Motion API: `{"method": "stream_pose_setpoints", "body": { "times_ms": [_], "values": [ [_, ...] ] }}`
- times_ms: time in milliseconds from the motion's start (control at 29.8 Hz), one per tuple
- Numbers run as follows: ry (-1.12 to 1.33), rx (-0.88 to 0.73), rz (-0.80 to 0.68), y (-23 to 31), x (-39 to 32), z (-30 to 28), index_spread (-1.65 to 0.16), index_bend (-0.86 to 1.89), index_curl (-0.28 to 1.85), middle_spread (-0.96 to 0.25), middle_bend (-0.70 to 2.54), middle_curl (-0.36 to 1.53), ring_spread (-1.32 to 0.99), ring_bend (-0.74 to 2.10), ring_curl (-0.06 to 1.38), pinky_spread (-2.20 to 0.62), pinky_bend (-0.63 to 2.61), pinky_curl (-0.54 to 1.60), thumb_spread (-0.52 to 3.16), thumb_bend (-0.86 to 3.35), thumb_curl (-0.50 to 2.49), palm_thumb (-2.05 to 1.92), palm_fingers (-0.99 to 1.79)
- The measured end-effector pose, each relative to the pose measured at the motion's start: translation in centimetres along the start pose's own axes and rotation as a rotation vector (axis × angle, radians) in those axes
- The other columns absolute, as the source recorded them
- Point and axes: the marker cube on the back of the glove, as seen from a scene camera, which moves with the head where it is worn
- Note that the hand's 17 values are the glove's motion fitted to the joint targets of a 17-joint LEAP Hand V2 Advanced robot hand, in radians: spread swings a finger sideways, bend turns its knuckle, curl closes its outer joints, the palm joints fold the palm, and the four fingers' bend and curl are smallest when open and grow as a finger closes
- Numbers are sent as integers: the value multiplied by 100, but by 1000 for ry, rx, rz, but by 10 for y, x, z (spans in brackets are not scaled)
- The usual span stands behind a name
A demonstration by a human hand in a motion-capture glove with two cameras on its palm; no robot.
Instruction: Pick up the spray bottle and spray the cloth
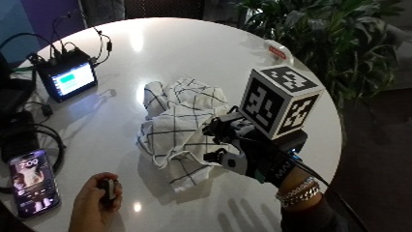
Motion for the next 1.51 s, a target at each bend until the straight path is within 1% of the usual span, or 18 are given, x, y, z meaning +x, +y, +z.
{"method": "stream_pose_setpoints", "body": {
  "times_ms": [168, 403, 872, 1006, 1140, 1208, 1308, 1509],
  "values": [
    [-1, 5, 1, 0, 0, 0, -28, 30, 18, -3, 26, 13, -4, 32, 15, 16, 27, 14, 67, 30, 9, 48, 69],
    [-9, 17, 7, 2, 2, 0, -34, 27, 24, -4, 24, 19, -5, 30, 20, 21, 24, 19, 94, 29, 12, 51, 68],
    [2, 25, 33, 0, 8, -3, -37, 20, 30, -4, 18, 25, -5, 26, 24, 23, 19, 24, 115, 22, 16, 55, 70],
    [10, 58, 63, -1, 14, -5, -37, 19, 31, -4, 18, 26, -6, 25, 25, 23, 19, 25, 117, 20, 17, 56, 70],
    [18, 142, 141, -1, 27, -8, -37, 17, 31, -5, 18, 27, -6, 30, 27, 22, 19, 26, 119, 18, 18, 57, 77],
    [15, 175, 199, 0, 37, -10, -37, 15, 30, -5, 19, 28, -7, 33, 28, 20, 19, 26, 119, 17, 18, 57, 83],
    [-1, 239, 298, 4, 53, -11, -36, 15, 30, -5, 19, 29, -7, 35, 29, 19, 19, 27, 120, 16, 19, 58, 85],
    [-38, 461, 531, 9, 97, -13, -31, 13, 30, -6, 21, 31, -9, 42, 32, 13, 18, 28, 121, 13, 20, 60, 99]
  ]
}}
